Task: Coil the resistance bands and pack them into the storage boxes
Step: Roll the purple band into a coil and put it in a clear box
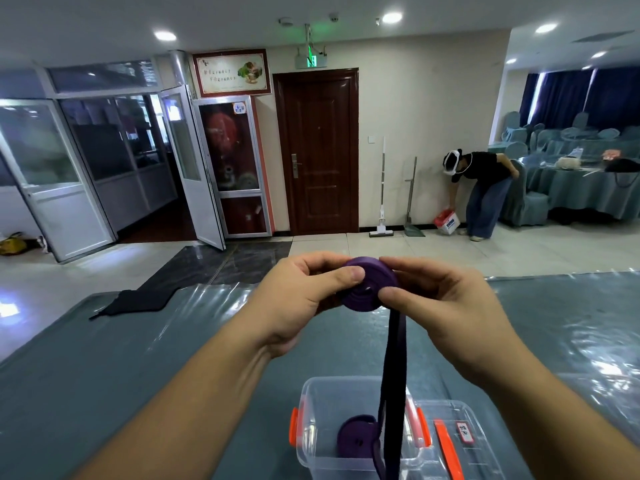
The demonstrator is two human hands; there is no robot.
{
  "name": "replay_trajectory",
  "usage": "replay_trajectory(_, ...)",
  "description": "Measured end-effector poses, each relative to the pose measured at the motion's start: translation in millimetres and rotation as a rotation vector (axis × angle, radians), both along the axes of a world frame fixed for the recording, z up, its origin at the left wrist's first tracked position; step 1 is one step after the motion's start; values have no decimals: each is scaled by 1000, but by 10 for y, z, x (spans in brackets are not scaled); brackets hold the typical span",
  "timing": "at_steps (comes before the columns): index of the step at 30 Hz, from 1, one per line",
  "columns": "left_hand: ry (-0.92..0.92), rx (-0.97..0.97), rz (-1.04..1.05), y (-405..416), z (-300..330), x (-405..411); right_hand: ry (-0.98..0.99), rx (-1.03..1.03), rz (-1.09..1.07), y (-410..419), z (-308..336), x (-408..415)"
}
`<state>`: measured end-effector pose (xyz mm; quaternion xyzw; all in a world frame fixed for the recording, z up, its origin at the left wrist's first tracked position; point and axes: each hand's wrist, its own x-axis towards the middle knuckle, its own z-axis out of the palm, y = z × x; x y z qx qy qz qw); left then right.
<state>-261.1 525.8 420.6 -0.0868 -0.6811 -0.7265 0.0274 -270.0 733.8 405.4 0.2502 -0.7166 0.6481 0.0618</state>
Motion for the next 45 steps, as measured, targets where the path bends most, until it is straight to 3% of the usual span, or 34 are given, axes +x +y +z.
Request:
replay_trajectory(7,43,-373,-22,-77,42,50,-15,238,86,36,130,8)
replay_trajectory(14,5,-22,15,-20,47,105,42,0,-18,-37,14,65)
replay_trajectory(20,93,-446,9,-83,110,127,35,143,44,38,130,78)
replay_trajectory(23,146,-292,84,-7,121,159,72,16,18,34,144,101)
replay_trajectory(25,115,-86,52,61,96,173,72,-67,25,17,103,110)
replay_trajectory(27,99,-10,38,90,54,178,16,-138,52,10,52,103)
replay_trajectory(32,115,-372,28,23,92,224,10,38,47,74,100,119)
replay_trajectory(39,88,-51,52,105,68,317,20,-142,34,13,23,181)
replay_trajectory(45,65,-284,16,22,58,343,-13,163,89,127,103,202)
